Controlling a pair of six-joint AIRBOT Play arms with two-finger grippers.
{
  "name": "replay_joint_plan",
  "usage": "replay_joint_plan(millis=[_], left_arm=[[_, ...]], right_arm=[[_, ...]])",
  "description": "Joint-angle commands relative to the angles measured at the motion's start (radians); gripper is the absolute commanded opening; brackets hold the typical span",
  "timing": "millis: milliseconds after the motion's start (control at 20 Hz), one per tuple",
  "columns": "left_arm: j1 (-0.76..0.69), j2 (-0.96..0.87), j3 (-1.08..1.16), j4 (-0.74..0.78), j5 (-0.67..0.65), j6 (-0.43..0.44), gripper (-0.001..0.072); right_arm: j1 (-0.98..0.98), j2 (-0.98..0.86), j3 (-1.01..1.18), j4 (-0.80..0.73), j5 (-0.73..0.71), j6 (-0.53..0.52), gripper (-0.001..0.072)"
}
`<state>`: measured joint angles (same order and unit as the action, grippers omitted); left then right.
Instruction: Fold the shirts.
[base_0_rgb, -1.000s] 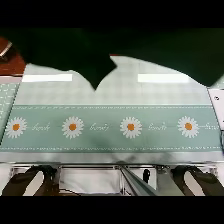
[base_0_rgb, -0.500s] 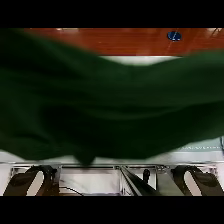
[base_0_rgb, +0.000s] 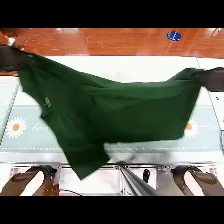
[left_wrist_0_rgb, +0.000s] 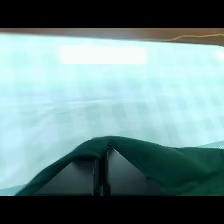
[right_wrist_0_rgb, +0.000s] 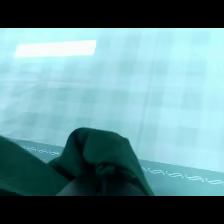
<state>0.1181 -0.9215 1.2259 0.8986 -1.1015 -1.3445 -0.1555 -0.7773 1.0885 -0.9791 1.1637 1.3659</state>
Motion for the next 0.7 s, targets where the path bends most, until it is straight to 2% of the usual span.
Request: replay_joint_plan(millis=[0, 150, 250, 300, 350, 400, 550, 650], left_arm=[[-0.067, -0.231, -0.029, -0.009, 0.201, -0.003, 0.0021], [-0.131, -0.399, 0.028, -0.010, 0.338, -0.024, 0.0022], [-0.161, -0.472, 0.056, -0.013, 0.362, -0.077, 0.0031], [-0.169, -0.497, 0.064, -0.014, 0.360, -0.096, 0.0082], [-0.171, -0.513, 0.064, -0.016, 0.346, -0.140, 0.0256], [-0.166, -0.523, 0.065, -0.016, 0.304, -0.166, 0.0501], [-0.078, -0.515, 0.073, 0.056, 0.063, -0.150, 0.0507], [0.019, -0.491, 0.055, 0.097, -0.174, -0.148, 0.0507]], right_arm=[[0.037, -0.235, -0.065, 0.054, -0.237, -0.068, 0.0021], [0.038, -0.512, 0.039, 0.148, -0.391, -0.095, 0.0022], [0.038, -0.683, 0.170, 0.184, -0.364, -0.094, 0.0045], [0.038, -0.757, 0.235, 0.198, -0.347, -0.084, 0.0190], [0.031, -0.815, 0.295, 0.192, -0.312, -0.083, 0.0347], [0.011, -0.860, 0.354, 0.192, -0.252, -0.056, 0.0409], [-0.110, -0.887, 0.459, 0.193, -0.049, 0.008, 0.0417], [-0.219, -0.831, 0.461, 0.158, 0.092, -0.038, 0.0417]])
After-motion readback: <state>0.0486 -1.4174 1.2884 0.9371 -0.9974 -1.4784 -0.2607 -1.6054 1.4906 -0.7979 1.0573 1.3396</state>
